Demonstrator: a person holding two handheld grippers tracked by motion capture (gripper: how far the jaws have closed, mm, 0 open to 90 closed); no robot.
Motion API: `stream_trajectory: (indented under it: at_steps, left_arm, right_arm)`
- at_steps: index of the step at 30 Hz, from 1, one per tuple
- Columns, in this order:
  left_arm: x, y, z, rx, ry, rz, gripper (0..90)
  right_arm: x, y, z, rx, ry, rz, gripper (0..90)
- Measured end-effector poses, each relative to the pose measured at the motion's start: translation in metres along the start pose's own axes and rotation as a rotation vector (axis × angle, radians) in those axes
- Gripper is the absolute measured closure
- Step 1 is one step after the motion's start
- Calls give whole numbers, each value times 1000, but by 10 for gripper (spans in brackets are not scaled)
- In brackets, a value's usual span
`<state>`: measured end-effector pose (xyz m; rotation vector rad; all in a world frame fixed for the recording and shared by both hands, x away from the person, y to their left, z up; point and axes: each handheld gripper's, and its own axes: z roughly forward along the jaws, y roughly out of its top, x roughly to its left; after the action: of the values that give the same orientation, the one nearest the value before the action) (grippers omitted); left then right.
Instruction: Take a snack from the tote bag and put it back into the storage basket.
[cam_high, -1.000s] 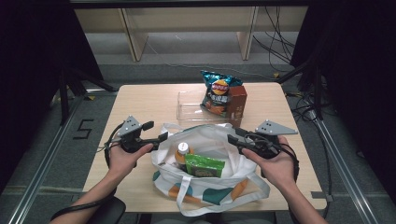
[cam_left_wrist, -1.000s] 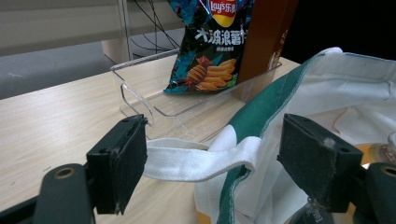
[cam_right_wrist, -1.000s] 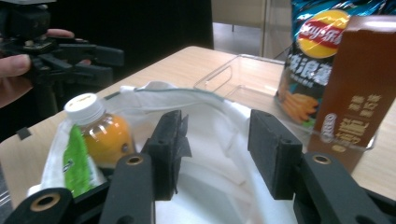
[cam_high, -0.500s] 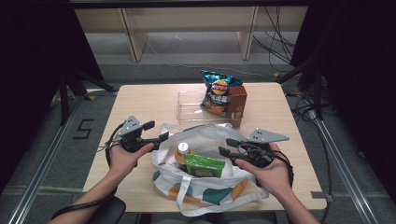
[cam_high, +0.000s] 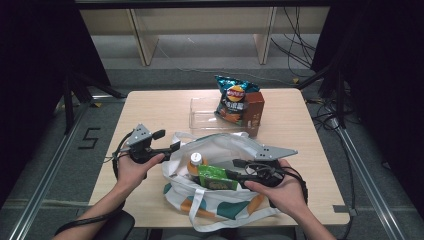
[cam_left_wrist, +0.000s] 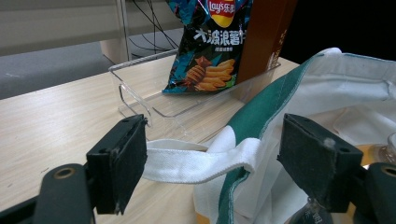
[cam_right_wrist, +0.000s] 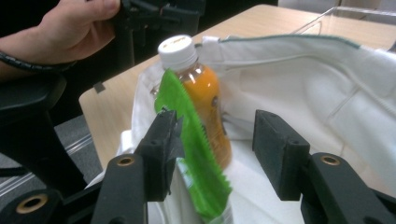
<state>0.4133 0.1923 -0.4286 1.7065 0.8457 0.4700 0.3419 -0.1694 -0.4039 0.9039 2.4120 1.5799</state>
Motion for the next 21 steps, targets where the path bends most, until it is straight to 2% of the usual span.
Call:
stream_trajectory:
  at_steps: [4,5,6,8,9,10,11,12,13,15,16,17,18,21]
  left_arm:
    - [0,0,0,6,5,2,225]
    - [0,0,0,0,-2,-1,225]
    - [0,0,0,-1,-2,-1,225]
    - [0,0,0,3,2,0,225]
    - [0,0,0,7,6,3,225]
    - [0,0,0,3,5,3,225]
    - [0,1,-1,6,8,6,225]
    - [0,1,-1,6,8,5,225]
    - [0,1,-1,6,7,6,225]
    - [0,1,-1,9,8,5,225]
    - [0,0,-1,9,8,5,225]
    - [0,0,-1,9,8,5,225]
    - [0,1,-1,9,8,6,225]
    - [0,1,-1,9,8,7,224]
  right_arm:
    - [5,-3,3,33,-7,19,504]
    - [5,-4,4,27,-13,24,504]
    - [4,-4,5,39,0,1,504]
    - [4,-5,7,28,-12,2,504]
    - [3,-6,8,42,4,-10,504]
    - [3,-7,8,59,-11,-17,506]
    - [5,-8,9,74,-1,13,509]
    - [5,-9,10,69,-11,9,512]
    - [3,-9,10,88,-11,-10,517]
    - [3,-11,10,99,-17,9,531]
    - [2,-13,13,75,-21,3,543]
    - [3,-12,11,108,-20,12,549]
    - [1,-13,12,105,-18,-16,557]
    - [1,-14,14,115,-10,-15,573]
